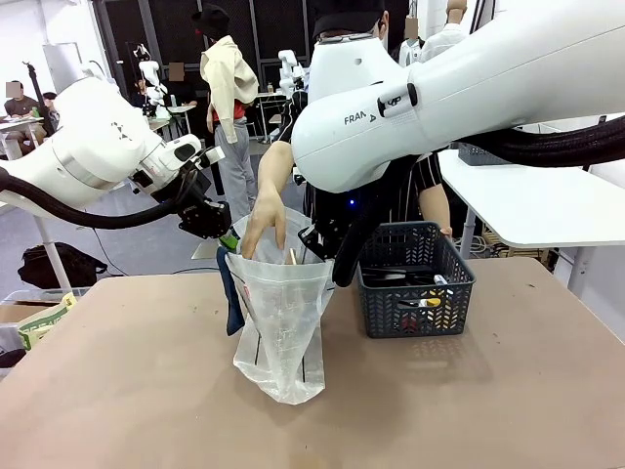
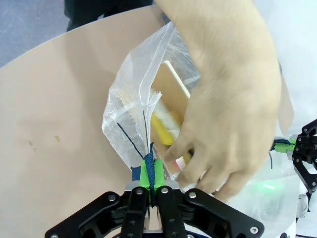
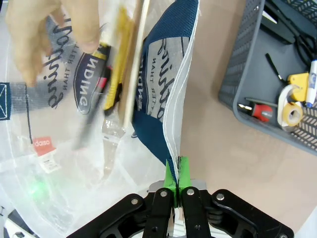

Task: Transfer purchased items from the store into the shopping bag.
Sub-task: Move the Reusable shopping bag to the right side of the table.

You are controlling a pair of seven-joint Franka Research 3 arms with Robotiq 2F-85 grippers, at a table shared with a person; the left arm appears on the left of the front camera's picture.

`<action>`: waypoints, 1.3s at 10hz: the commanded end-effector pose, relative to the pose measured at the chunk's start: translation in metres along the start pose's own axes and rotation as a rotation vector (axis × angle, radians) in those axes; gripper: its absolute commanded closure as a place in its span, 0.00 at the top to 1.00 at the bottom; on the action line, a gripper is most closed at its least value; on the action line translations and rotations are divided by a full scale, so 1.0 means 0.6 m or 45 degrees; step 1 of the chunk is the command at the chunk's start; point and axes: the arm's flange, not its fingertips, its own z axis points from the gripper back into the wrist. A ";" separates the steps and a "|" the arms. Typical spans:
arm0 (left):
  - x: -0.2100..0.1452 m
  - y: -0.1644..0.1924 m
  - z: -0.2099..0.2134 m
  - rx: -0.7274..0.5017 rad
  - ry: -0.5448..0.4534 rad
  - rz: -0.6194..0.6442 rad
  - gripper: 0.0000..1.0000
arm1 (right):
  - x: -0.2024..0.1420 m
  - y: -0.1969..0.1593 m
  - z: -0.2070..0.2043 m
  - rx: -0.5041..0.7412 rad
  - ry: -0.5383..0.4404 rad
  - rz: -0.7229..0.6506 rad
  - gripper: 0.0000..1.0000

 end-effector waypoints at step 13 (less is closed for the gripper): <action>0.000 0.003 0.002 0.004 -0.002 0.001 0.00 | -0.007 -0.003 0.000 -0.004 0.004 -0.008 0.00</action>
